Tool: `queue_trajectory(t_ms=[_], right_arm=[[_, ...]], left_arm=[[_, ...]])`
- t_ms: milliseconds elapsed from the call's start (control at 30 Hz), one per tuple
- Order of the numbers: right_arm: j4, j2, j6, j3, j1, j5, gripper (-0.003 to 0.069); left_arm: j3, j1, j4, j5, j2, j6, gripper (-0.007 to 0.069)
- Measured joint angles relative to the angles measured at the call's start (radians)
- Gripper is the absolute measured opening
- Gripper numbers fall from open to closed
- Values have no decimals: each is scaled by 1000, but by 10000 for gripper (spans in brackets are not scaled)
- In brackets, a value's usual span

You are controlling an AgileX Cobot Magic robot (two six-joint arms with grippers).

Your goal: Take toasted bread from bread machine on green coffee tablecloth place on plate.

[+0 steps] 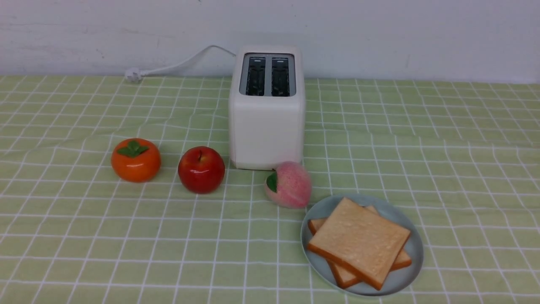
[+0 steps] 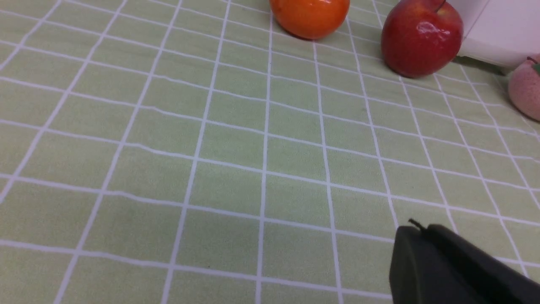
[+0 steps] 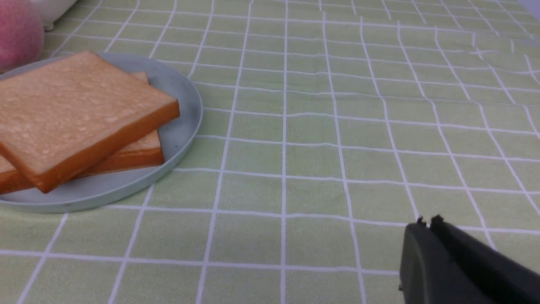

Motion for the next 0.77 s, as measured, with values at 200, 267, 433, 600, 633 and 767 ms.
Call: queue_trajectory(t_ms=[200, 267, 433, 600, 633, 767], right_arm=[[0, 0, 0, 0, 0, 0, 11], [0, 0, 0, 0, 0, 0, 12], [0, 0, 0, 0, 0, 0, 18], [0, 0, 0, 0, 0, 0, 22], [0, 0, 0, 0, 0, 0, 22], [0, 0, 0, 0, 0, 0, 27]], left_arm=[[0, 0, 0, 0, 0, 0, -13], [0, 0, 0, 0, 0, 0, -13], [0, 0, 0, 0, 0, 0, -13], [0, 0, 0, 0, 0, 0, -13], [0, 0, 0, 0, 0, 0, -13], [0, 0, 0, 0, 0, 0, -13]])
